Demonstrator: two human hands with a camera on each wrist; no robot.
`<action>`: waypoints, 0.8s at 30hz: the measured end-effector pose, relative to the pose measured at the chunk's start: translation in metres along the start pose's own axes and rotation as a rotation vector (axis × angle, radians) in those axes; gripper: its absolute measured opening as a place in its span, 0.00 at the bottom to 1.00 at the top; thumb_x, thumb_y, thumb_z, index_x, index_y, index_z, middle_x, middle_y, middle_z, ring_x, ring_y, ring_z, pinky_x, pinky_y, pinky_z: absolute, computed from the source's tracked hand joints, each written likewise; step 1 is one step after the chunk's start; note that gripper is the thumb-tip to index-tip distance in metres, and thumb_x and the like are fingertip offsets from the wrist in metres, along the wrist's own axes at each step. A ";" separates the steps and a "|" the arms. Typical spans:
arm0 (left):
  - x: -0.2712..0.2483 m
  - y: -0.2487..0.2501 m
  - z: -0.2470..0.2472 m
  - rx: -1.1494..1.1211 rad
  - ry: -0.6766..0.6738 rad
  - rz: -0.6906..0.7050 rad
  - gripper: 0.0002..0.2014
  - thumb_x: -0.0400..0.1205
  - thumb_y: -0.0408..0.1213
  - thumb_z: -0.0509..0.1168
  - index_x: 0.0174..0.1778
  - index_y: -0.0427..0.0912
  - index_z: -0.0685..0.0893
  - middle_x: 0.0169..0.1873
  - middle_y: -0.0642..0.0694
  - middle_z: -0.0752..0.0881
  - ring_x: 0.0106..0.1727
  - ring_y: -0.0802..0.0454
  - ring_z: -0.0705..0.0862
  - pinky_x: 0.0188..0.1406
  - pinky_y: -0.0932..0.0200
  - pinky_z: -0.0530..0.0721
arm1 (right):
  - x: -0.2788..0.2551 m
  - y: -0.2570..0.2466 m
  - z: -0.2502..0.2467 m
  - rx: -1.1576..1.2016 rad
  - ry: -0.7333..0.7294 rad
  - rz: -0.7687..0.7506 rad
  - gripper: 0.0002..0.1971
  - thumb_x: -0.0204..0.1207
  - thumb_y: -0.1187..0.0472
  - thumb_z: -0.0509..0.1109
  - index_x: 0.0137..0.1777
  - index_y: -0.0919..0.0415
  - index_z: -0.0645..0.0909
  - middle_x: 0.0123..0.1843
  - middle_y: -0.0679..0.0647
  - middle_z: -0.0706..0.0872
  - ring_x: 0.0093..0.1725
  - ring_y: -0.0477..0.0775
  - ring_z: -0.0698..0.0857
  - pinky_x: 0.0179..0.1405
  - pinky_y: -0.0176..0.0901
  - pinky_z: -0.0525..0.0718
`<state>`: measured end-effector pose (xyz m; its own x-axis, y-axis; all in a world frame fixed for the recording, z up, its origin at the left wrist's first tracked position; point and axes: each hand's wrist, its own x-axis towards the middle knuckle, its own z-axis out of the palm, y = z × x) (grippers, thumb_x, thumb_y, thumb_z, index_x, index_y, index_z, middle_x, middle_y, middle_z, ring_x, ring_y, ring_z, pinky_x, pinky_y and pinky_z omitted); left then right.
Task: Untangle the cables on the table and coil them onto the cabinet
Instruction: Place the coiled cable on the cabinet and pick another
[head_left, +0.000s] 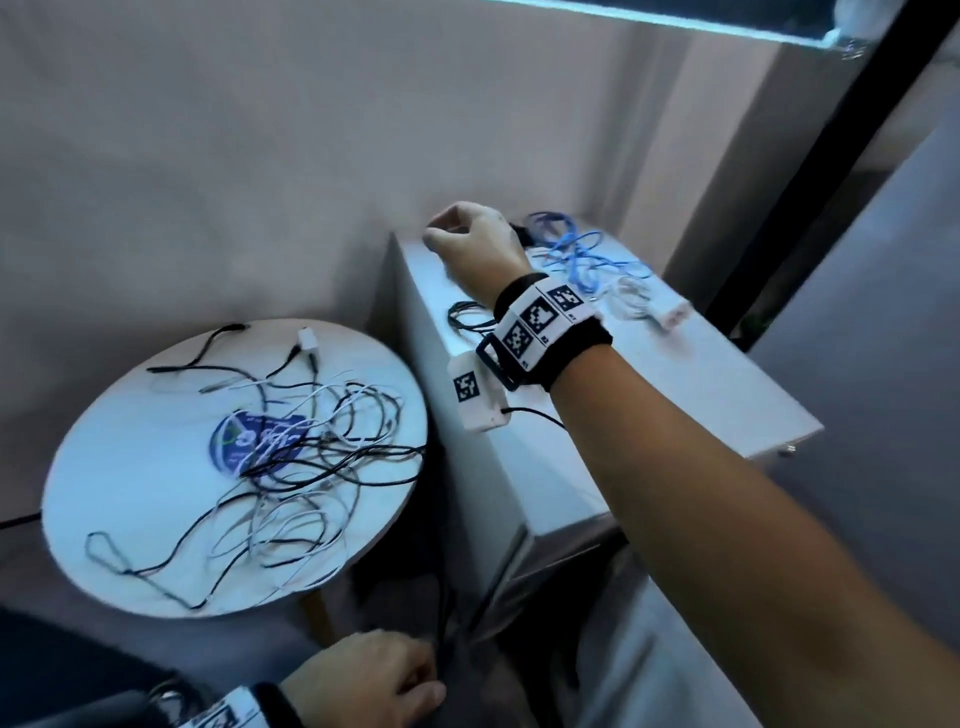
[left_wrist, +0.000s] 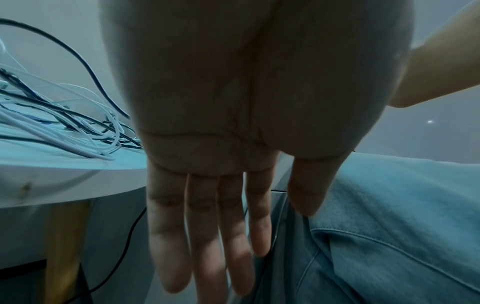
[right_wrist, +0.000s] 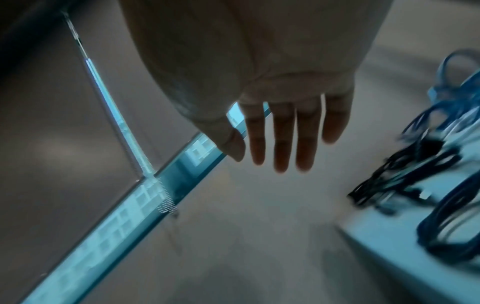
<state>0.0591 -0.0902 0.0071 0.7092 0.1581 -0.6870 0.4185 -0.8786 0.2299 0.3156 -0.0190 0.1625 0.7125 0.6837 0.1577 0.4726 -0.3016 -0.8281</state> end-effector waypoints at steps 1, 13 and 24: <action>-0.002 -0.002 0.007 -0.082 -0.003 0.090 0.18 0.86 0.59 0.58 0.42 0.50 0.83 0.57 0.46 0.89 0.60 0.46 0.86 0.59 0.56 0.78 | -0.005 -0.007 0.016 0.051 -0.073 -0.022 0.06 0.73 0.55 0.72 0.36 0.51 0.83 0.39 0.50 0.91 0.44 0.55 0.90 0.56 0.60 0.88; -0.014 -0.041 0.017 -0.146 0.164 0.088 0.19 0.86 0.59 0.57 0.59 0.50 0.83 0.55 0.44 0.87 0.57 0.41 0.86 0.57 0.45 0.86 | -0.100 0.004 0.135 -0.340 -0.588 -0.179 0.11 0.82 0.49 0.65 0.41 0.52 0.81 0.39 0.50 0.87 0.41 0.54 0.85 0.40 0.45 0.80; -0.012 -0.131 -0.029 -0.146 0.618 -0.456 0.13 0.84 0.51 0.64 0.56 0.46 0.82 0.55 0.42 0.87 0.57 0.37 0.84 0.46 0.50 0.76 | -0.162 0.080 0.135 -0.322 -0.640 -0.122 0.16 0.83 0.58 0.66 0.70 0.56 0.79 0.51 0.52 0.88 0.53 0.55 0.82 0.52 0.46 0.75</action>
<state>0.0126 0.0362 0.0054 0.6189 0.7489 -0.2370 0.7844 -0.6054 0.1353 0.1674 -0.0640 -0.0018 0.2483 0.9501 -0.1888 0.7286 -0.3116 -0.6099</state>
